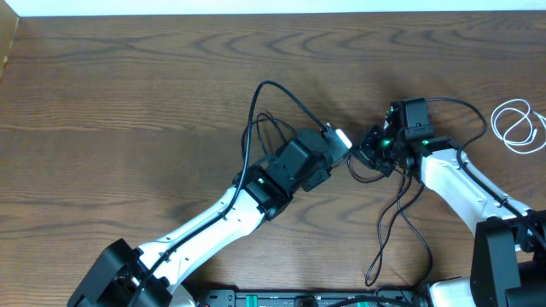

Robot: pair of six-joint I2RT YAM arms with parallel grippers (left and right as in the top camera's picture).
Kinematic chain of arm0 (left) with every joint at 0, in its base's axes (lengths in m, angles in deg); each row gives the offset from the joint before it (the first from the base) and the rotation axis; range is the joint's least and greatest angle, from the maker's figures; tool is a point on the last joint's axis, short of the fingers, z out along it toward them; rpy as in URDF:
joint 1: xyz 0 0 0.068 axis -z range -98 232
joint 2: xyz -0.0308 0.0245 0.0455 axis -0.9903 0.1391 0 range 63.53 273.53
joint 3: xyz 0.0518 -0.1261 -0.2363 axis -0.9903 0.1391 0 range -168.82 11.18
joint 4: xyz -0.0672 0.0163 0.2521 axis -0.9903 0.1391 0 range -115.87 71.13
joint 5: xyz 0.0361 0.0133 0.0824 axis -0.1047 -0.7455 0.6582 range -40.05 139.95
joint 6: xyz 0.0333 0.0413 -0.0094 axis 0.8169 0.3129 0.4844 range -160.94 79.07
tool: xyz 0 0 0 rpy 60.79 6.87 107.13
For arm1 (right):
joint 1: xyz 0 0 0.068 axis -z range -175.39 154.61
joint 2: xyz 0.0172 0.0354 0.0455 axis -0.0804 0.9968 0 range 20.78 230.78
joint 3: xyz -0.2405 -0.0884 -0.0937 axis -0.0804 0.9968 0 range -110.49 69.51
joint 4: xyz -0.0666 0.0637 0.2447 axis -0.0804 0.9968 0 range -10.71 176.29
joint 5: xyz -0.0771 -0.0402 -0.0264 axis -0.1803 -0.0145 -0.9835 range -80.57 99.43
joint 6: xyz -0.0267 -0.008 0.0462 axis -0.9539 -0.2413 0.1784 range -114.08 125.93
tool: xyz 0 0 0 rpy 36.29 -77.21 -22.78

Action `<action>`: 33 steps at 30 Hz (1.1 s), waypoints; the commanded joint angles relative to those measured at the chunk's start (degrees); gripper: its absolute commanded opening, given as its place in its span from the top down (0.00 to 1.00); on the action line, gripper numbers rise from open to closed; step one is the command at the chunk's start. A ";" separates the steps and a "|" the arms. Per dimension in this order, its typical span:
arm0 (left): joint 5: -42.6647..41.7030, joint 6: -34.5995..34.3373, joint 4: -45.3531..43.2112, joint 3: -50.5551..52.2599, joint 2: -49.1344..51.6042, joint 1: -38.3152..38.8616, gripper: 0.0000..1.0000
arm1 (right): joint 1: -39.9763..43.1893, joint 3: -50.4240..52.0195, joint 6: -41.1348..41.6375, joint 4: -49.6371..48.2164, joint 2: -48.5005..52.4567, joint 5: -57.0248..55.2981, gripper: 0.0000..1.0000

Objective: Untangle cables
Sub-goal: 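Hold the black cables with both grippers close together at center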

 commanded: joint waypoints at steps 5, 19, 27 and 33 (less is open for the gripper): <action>0.96 1.53 -3.63 -0.31 2.75 -0.04 0.92 | -0.50 0.72 -7.43 0.63 0.15 4.02 0.99; 0.59 -14.86 -18.12 -0.31 14.40 -2.16 0.92 | -0.33 0.72 -18.51 0.79 0.15 13.05 0.99; -15.26 -36.30 -19.67 -0.31 16.68 -10.01 0.92 | -0.33 0.72 -22.45 -1.14 0.15 17.77 0.99; -29.73 -51.84 -19.85 -0.31 18.86 -15.61 0.92 | -0.35 0.72 -25.24 -3.67 0.15 20.50 0.99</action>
